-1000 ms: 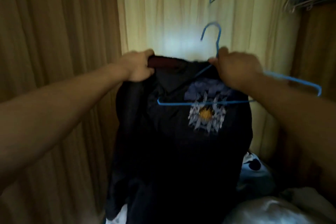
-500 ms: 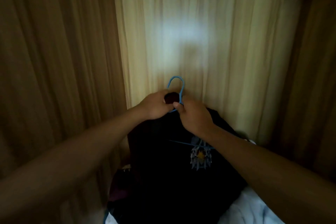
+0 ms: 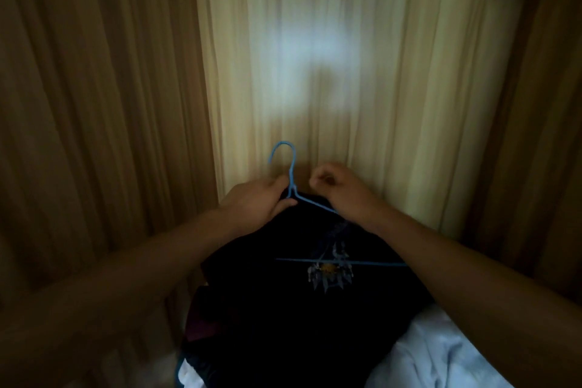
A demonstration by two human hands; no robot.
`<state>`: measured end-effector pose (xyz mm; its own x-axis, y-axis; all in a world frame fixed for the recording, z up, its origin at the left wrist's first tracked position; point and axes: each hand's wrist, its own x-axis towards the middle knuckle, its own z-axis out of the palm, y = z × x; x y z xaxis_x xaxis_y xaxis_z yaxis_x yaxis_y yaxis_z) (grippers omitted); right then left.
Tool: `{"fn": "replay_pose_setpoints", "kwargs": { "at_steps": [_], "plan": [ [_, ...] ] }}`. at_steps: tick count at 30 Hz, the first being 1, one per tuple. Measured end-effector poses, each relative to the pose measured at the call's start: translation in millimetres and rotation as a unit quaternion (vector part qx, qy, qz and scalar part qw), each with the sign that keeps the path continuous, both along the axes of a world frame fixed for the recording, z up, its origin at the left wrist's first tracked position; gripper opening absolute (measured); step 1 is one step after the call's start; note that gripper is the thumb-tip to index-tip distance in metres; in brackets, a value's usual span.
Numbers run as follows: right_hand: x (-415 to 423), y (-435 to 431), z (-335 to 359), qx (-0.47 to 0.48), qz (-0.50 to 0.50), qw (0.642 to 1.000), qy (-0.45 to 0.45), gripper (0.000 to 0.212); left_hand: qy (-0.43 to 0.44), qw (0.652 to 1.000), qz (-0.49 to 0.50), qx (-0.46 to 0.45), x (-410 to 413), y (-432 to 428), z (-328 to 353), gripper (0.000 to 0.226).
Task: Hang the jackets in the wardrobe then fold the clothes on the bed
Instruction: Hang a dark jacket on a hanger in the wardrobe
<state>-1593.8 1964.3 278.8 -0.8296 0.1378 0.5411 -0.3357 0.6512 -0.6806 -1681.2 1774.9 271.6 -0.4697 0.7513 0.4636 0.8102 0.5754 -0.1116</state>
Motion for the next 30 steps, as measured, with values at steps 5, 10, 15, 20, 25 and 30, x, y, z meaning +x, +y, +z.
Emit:
{"fn": "replay_pose_setpoints", "kwargs": {
  "at_steps": [5, 10, 15, 20, 25, 30],
  "plan": [
    [5, 85, -31, -0.096, -0.072, 0.974, -0.192, 0.017, 0.002, 0.999, 0.037, 0.003, -12, -31, -9, 0.043],
    [-14, 132, -76, 0.234, -0.114, 0.906, -0.333, 0.097, -0.066, 0.998, 0.016, -0.013, -19, -50, -7, 0.043],
    [-39, 142, -96, 0.214, -0.143, 0.905, -0.338, 0.112, -0.112, 0.993, 0.019, -0.012, -24, -49, -18, 0.046],
    [-47, 153, -116, 0.177, -0.161, 0.912, -0.332, 0.034, -0.186, 0.981, 0.014, 0.051, -26, -43, -36, 0.047],
    [-35, 140, -87, 0.153, -0.195, 0.954, -0.168, 0.035, -0.156, 0.987, 0.042, 0.021, -32, -31, -47, 0.036],
    [-9, 125, -31, 0.276, -0.209, 0.938, -0.029, 0.03, -0.092, 0.994, 0.064, 0.003, -39, -11, -25, 0.032]
  ]
}}
